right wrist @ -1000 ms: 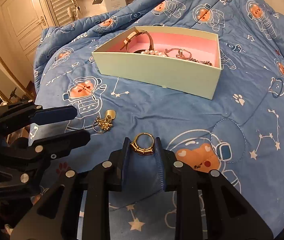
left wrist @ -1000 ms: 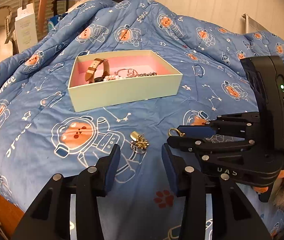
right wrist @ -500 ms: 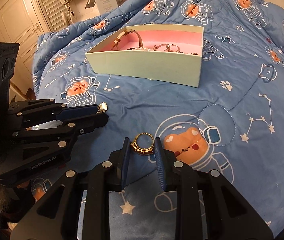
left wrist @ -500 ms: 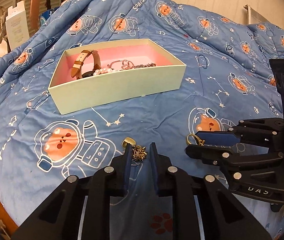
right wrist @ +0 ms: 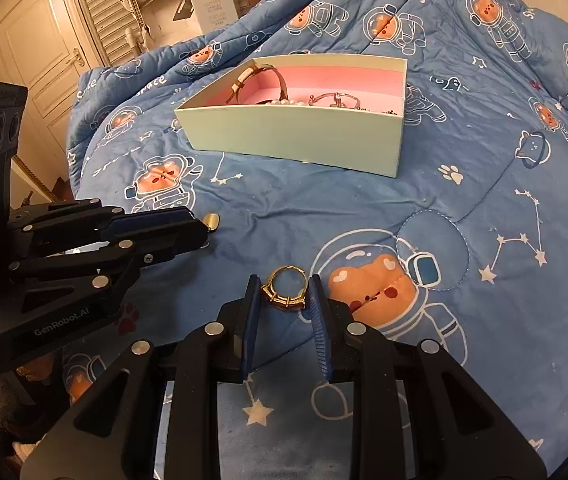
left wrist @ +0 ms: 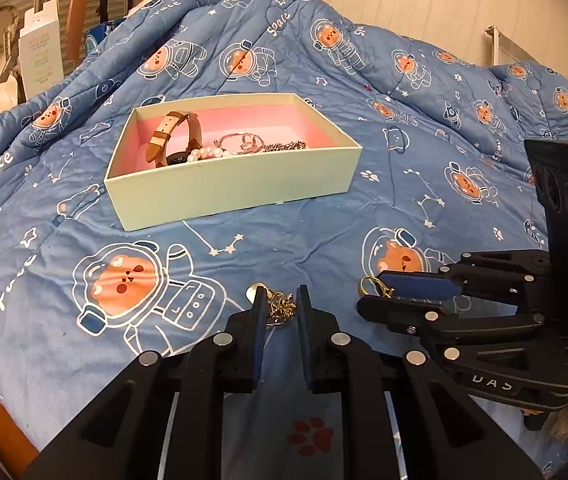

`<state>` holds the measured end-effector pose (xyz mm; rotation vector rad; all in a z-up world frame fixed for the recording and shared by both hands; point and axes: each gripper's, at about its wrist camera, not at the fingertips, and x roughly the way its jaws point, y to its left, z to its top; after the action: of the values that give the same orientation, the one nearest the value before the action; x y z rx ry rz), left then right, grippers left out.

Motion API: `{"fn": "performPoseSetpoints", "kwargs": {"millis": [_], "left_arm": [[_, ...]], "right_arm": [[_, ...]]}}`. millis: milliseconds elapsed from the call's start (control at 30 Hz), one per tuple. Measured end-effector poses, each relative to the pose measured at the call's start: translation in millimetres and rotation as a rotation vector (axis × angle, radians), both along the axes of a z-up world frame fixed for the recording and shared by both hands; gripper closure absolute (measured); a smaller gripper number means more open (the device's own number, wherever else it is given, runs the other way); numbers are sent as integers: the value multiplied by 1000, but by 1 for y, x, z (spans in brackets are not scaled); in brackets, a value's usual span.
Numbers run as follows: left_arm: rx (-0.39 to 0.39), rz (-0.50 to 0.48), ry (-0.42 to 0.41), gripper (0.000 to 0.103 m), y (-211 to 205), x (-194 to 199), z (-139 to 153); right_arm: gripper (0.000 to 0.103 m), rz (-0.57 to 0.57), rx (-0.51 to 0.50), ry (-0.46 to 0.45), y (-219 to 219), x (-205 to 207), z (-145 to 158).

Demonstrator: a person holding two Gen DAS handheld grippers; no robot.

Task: Organize jewelry
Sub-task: 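Grasp the gold star charm with the left tool while the right tool grasps the gold hoop earring, then carry the star charm with the left tool while the right tool carries the earring into the box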

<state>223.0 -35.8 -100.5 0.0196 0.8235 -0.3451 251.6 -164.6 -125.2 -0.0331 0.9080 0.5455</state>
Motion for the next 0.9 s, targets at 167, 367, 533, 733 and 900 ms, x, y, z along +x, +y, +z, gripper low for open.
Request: {"fn": "performPoseSetpoints", "kwargs": {"millis": [167,367,533,733,900], "left_arm": [[-34,3,-31,89,5,-11,13],[-57,8,-67,89,11,-16,31],[-71,-1,-96,89,13,-11,47],[-43,-30,-122,89,9,3,58],[-47,-18,-123,89,14,21,63]], "right_arm": [[78,7,20,-21,-2,-5,7],[78,24,65,-43,-2,-5,23],[78,44,80,-78,2,0,39],[78,71,65,-124,10,12,55],[78,88,50,-155,14,29,66]]}}
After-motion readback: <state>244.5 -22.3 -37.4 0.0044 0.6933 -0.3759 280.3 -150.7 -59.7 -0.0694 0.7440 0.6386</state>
